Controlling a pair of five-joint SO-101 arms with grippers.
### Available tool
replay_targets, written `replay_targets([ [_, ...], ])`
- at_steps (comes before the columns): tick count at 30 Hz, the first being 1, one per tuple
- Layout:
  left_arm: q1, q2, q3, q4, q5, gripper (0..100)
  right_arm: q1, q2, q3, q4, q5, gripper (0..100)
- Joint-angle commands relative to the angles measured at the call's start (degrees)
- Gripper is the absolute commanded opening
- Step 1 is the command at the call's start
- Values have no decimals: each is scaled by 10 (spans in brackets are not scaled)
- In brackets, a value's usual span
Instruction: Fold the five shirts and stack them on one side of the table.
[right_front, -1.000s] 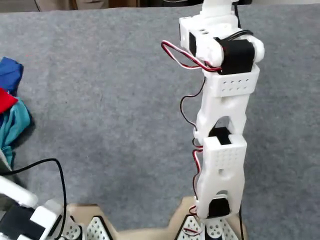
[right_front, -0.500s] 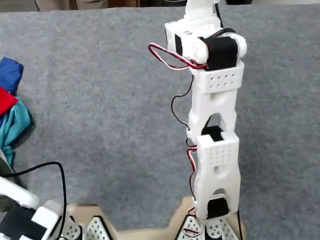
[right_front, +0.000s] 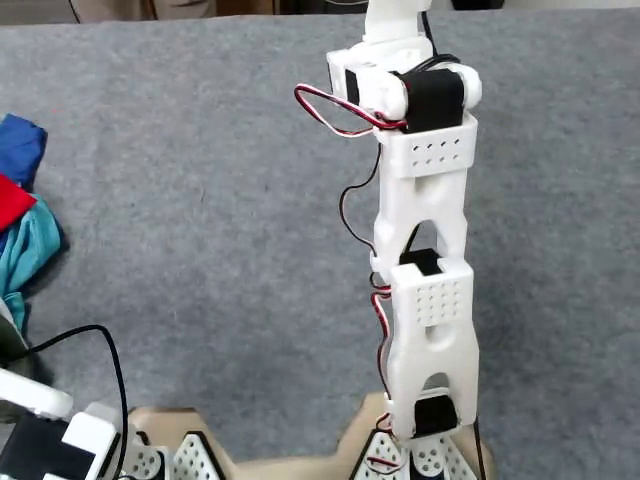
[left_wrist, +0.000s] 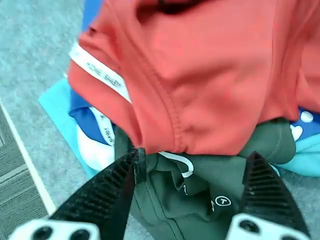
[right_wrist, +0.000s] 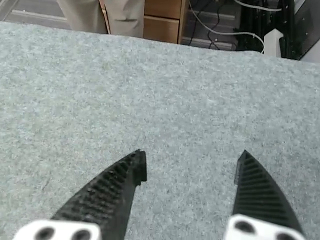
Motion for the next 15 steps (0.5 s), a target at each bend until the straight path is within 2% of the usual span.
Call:
replay_targets([
  [1,6,5,31,-62,-6,310,-9,-1,-9,7,-3,292],
  [7,-13,39,38,-134,-3,307,-9,-1,-9,7,-3,292],
  [15,-11,43,32,-192,-6,155,-9,0,-9,6,-3,292],
])
